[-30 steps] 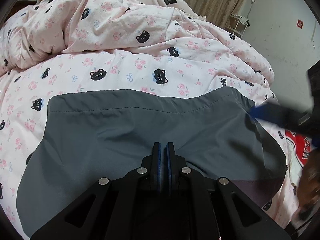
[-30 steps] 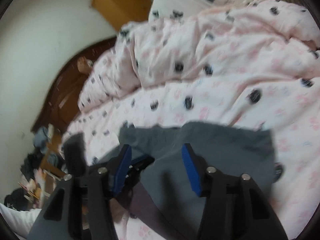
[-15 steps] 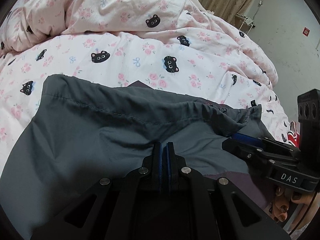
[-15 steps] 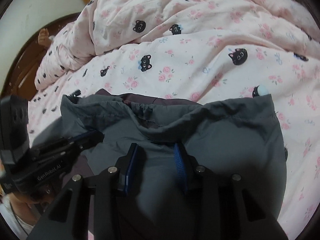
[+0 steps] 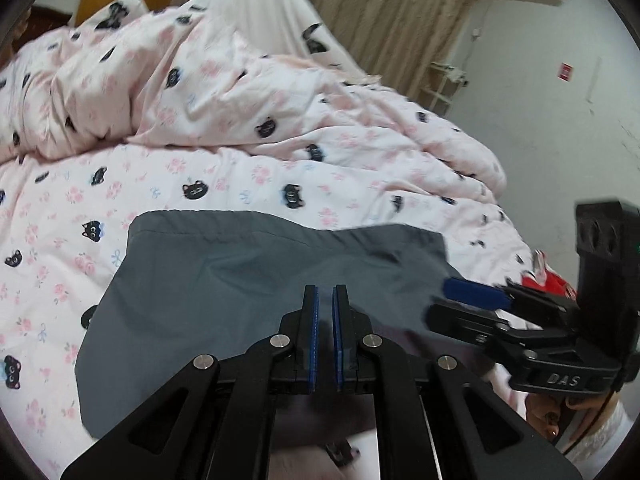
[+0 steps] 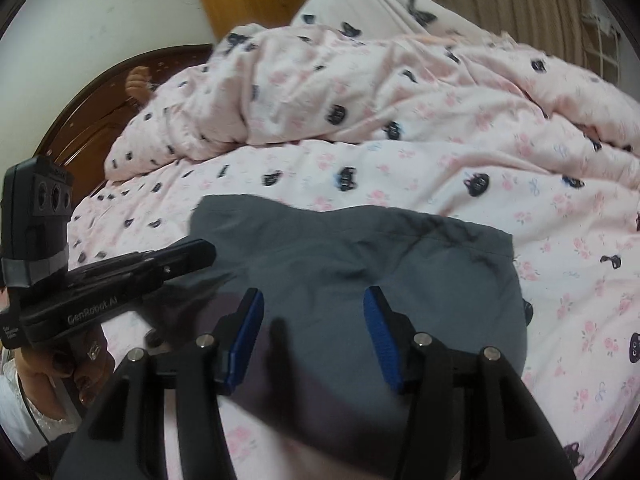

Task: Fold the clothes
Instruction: 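Grasp the grey bundle edge with both grippers side by side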

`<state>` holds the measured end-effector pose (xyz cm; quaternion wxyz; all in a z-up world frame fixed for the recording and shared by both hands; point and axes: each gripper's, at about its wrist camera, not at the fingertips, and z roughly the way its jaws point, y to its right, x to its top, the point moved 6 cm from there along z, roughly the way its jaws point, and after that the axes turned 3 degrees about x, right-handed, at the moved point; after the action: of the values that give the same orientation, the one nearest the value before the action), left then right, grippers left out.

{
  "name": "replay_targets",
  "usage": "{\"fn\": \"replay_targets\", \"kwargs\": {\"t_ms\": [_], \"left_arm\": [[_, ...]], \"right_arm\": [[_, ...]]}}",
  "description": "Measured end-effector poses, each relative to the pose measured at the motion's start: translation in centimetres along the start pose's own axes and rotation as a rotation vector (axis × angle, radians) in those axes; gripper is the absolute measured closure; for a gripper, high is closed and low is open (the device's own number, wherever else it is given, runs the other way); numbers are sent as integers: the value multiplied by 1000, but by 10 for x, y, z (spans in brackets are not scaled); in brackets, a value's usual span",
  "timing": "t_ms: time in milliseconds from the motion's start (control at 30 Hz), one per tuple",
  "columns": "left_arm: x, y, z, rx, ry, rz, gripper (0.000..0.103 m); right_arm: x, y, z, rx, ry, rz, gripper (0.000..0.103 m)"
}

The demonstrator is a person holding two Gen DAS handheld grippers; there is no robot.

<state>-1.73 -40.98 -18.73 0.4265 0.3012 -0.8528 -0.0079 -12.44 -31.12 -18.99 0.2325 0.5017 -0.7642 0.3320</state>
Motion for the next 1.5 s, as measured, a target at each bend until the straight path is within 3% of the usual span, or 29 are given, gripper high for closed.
{"fn": "replay_targets", "kwargs": {"t_ms": [267, 600, 700, 867, 1000, 1133, 1267, 1500], "left_arm": [[-42, -1, 39, 34, -101, 54, 98], [-52, -5, 41, 32, -81, 37, 98], [-41, 7, 23, 32, -9, 65, 98], [-22, 17, 16, 35, 73, 68, 97], [-18, 20, 36, 64, 52, 77, 97], [-28, 17, 56, 89, -3, 81, 97], [-34, 13, 61, 81, -13, 62, 96], [-37, 7, 62, 52, -12, 31, 96]], "right_arm": [[-32, -9, 41, -129, -104, -70, 49], [-48, -5, 52, -164, -107, -105, 48], [-41, -4, 30, -128, -54, -40, 46], [-43, 21, -29, -81, 89, 220, 40], [-70, 41, -58, -72, 146, 407, 39], [-101, 52, -60, 8, 132, 582, 39], [-118, 56, -46, 53, 95, 669, 38], [-103, 64, -29, 60, 176, 691, 38]]}}
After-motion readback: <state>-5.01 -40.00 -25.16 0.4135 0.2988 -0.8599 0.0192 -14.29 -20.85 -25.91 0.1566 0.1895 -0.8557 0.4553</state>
